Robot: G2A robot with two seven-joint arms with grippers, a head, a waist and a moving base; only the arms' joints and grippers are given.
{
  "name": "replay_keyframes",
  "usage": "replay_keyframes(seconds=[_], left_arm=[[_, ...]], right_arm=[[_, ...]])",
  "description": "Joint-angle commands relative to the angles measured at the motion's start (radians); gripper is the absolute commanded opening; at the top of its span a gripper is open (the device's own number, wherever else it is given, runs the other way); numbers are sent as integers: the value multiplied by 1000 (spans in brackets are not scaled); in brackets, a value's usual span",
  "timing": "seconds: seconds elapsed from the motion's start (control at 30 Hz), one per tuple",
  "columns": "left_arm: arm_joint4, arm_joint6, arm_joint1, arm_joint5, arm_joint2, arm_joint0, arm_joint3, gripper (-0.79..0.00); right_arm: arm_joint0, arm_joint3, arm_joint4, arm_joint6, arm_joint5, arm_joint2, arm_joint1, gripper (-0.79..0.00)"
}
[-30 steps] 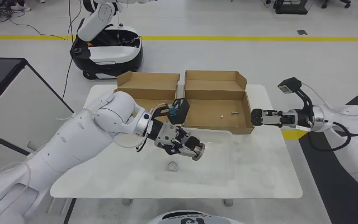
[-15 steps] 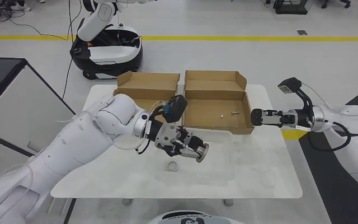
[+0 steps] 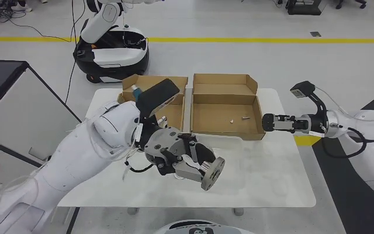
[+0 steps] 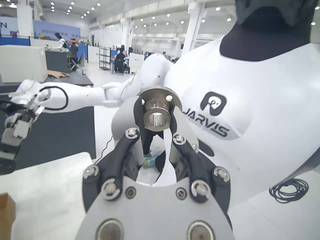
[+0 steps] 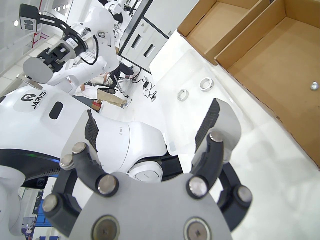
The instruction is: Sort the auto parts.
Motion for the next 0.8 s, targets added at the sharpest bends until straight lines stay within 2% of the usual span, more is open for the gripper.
replay_keyframes(seconds=[0.0,0.1,0.17,0.4,0.77], left_arm=[[-35,0,-10,0,-14,13,-12,-785],[-76,0,-25,0,-37,29,-24,-785],[-49,0,-32,0,-49,31,-13,-785],[-49,0,-32,0,-49,31,-13,-785],[-3,221,-61,31,-105,89,9,-785]], right_arm=[[0,0,0,0,0,0,0,0],[0,0,0,0,0,0,0,0],[0,0,0,0,0,0,0,0],[0,0,0,0,0,0,0,0],[0,0,0,0,0,0,0,0]])
